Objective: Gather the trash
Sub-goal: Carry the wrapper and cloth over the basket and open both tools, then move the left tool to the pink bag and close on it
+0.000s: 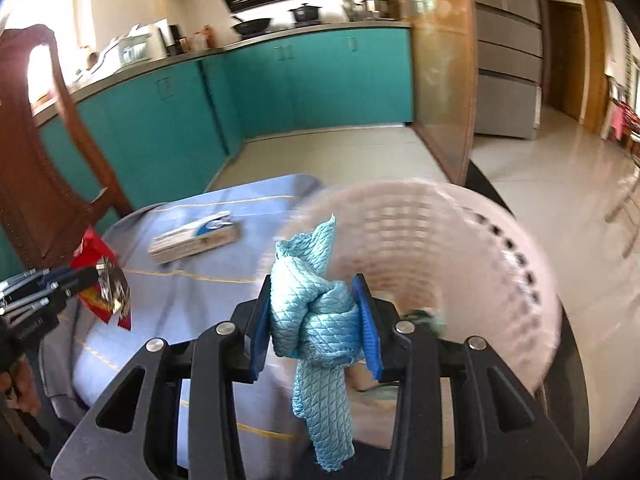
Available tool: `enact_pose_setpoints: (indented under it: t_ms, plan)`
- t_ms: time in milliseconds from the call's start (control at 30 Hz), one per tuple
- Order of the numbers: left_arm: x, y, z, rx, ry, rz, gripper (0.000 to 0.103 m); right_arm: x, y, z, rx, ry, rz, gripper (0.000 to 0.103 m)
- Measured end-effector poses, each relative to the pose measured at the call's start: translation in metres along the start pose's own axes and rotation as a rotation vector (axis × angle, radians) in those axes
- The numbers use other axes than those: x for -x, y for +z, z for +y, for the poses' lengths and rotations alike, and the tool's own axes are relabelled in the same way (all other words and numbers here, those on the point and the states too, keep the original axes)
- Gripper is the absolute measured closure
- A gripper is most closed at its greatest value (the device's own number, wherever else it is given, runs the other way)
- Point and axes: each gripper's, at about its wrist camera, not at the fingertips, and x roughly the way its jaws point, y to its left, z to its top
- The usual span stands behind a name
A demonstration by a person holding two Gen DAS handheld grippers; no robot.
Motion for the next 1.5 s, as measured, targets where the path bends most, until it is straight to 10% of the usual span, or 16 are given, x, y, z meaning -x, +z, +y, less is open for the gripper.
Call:
enact_pose_setpoints:
  t_ms: [433, 667, 800, 900, 1033, 1233, 1500]
  plan:
    - [-0.07, 0.051, -0.119, -0.128, -0.222, 0.0, 0.079, 0.013, -0.008, -0.068, -0.09, -0.073, -0.021, 0.065]
    - [-0.09, 0.049, -0.117, -0.106, -0.235, 0.035, 0.042, 0.0, -0.009, -0.067, -0.084, -0.062, 0.007, 0.056]
    - [-0.074, 0.046, -0.088, -0.061, -0.128, -0.008, 0.027, -0.004, -0.01, -0.061, -0.082, -0.06, 0.009, 0.021]
    - [-0.07, 0.043, -0.053, 0.008, -0.043, -0.001, 0.027, -0.009, -0.01, -0.055, -0.08, -0.05, 0.024, 0.02]
    - [-0.064, 0.03, 0.021, 0.076, 0.271, -0.011, 0.027, -0.01, -0.008, -0.045, -0.068, -0.018, 0.025, 0.02]
    - [-0.091, 0.012, 0.103, -0.049, 0.648, 0.146, 0.041, -0.014, -0.005, -0.021, -0.023, 0.015, 0.028, 0.02]
    - [-0.127, -0.013, 0.14, -0.241, 0.709, 0.328, 0.045, -0.025, -0.008, 0.008, 0.003, 0.053, 0.064, 0.02]
